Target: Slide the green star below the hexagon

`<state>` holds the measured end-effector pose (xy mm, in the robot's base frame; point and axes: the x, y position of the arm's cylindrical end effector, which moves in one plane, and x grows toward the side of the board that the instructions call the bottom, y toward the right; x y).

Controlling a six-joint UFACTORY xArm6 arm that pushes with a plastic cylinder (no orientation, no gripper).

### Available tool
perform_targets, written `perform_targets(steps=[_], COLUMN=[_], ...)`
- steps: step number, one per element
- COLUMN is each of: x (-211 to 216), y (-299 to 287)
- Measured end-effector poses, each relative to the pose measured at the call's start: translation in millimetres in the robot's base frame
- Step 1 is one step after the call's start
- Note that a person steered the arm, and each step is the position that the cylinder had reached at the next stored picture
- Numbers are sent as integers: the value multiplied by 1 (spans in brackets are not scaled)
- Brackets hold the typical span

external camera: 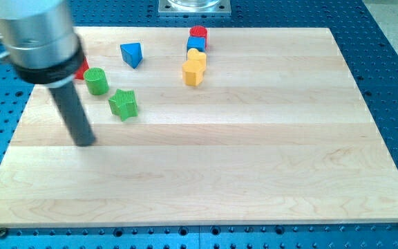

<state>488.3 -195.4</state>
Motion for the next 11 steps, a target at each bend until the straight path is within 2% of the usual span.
perform_targets(steps=[1,2,3,4,5,9,10,11], x=[-39,-53,-32,-61,-81,-84,-80,-54], y=[49,94,32,25,78,158,160,56])
